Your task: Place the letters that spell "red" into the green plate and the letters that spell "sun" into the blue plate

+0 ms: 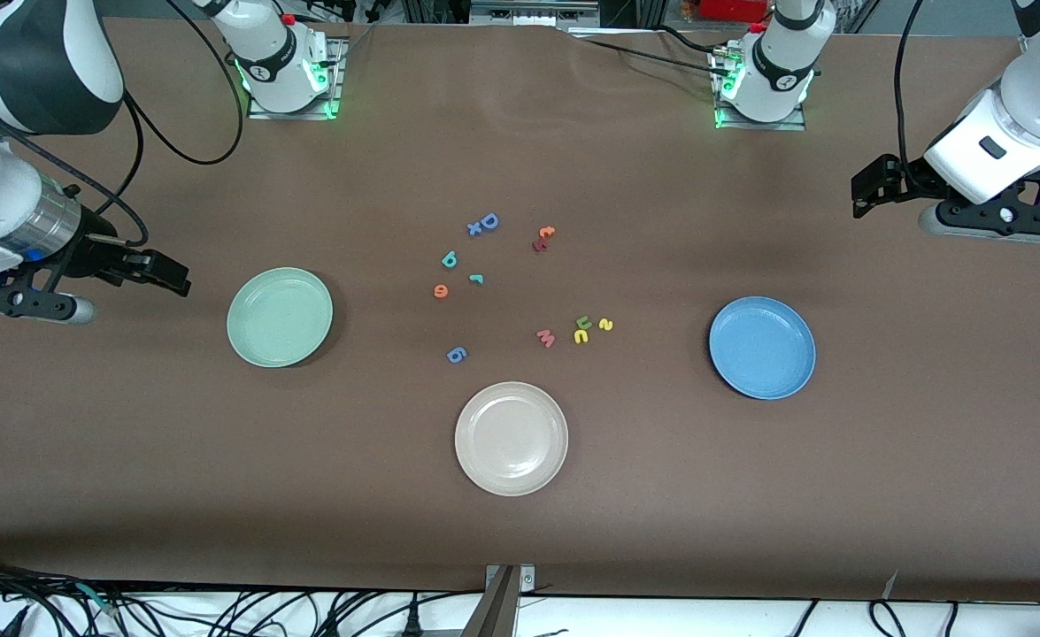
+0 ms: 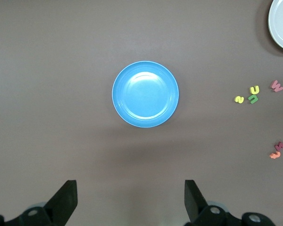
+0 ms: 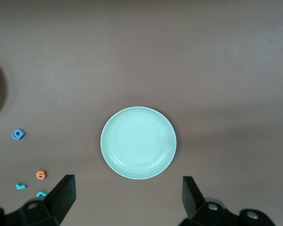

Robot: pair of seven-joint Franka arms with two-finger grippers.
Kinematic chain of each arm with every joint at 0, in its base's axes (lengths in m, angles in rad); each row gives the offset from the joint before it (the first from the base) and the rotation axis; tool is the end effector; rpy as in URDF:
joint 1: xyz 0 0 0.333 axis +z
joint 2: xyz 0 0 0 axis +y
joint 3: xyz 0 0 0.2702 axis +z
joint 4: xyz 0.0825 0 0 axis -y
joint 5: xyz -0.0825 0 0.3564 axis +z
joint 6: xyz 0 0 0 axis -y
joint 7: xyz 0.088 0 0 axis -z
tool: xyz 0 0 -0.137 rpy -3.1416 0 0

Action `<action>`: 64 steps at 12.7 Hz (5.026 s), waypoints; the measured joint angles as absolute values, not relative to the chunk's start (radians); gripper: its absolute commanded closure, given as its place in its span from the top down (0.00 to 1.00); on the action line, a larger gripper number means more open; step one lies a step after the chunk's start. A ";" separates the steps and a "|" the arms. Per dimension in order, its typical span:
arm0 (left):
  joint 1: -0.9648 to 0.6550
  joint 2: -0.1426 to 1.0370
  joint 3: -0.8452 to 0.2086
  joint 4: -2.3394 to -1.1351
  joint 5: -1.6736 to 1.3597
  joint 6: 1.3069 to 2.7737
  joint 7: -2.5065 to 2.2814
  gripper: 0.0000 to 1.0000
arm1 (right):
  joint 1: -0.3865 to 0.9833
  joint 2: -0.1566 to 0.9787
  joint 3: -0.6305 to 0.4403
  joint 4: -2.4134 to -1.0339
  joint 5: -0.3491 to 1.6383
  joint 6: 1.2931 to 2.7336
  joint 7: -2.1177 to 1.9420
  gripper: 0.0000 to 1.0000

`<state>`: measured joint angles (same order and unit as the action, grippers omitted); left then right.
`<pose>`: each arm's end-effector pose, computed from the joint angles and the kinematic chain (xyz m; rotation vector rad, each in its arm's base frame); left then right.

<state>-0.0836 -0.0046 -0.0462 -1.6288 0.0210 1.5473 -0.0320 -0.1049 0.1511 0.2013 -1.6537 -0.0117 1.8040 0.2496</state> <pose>0.5148 -0.0643 0.5236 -3.1083 0.1526 0.1167 0.5735 0.0493 0.4499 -3.1137 0.2383 0.0015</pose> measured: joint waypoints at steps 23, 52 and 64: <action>-0.083 -0.005 -0.050 -1.629 0.021 1.547 -0.032 1.00 | -0.105 0.151 0.201 -1.654 -0.012 1.799 0.250 1.00; -0.084 -0.005 -0.058 -1.618 0.021 1.539 -0.032 1.00 | -0.106 0.153 0.201 -1.656 -0.072 1.762 0.250 0.99; -0.083 -0.005 -0.058 -1.618 0.021 1.532 -0.032 1.00 | -0.105 0.158 0.211 -1.660 -0.068 1.762 0.249 1.00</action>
<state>-0.0830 -0.0051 -0.0577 -1.6181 0.0210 1.5317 -0.0320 -0.1052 0.1579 0.2106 -1.6602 -0.0676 1.7618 0.2495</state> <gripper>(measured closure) 0.000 0.004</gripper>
